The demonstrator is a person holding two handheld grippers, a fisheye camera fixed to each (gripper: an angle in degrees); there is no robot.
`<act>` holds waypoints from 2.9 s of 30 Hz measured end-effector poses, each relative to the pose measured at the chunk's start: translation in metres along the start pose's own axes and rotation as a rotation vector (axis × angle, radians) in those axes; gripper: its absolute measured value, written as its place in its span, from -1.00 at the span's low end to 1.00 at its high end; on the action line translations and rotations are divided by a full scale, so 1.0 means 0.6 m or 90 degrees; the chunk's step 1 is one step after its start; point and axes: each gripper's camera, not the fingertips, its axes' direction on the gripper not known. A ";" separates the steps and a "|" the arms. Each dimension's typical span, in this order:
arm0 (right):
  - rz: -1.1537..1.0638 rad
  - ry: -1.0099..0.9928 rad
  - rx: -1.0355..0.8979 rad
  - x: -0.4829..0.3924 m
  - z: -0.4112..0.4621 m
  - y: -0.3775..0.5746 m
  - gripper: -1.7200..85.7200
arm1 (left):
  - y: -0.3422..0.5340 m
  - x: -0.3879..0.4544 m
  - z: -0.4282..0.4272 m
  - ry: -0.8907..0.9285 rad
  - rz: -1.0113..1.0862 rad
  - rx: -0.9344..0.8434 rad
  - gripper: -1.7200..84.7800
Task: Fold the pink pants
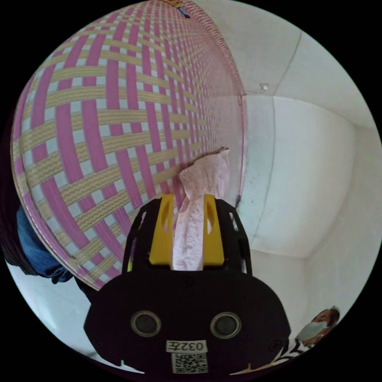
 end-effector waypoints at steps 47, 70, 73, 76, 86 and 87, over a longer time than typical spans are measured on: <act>-0.504 -0.346 0.224 -0.308 -0.278 0.257 -0.98 | 0.125 0.017 -0.419 0.404 0.054 0.066 -0.98; -0.297 -0.209 0.094 -0.442 -0.014 0.059 -0.98 | 0.004 0.246 -0.349 0.334 0.091 0.031 -0.98; -0.262 -0.147 0.055 -0.504 0.082 -0.040 -0.98 | -0.065 0.299 -0.248 0.264 0.060 -0.013 -0.98; -0.228 -0.027 0.012 -0.527 0.223 -0.140 -0.98 | -0.127 0.304 -0.130 0.147 0.032 -0.045 -0.98; -0.163 0.056 -0.070 -0.555 0.406 -0.286 -0.98 | -0.189 0.297 -0.026 0.135 -0.048 -0.076 -0.98; -0.168 0.059 -0.072 -0.560 0.406 -0.291 -0.98 | -0.192 0.300 -0.029 0.140 -0.048 -0.077 -0.98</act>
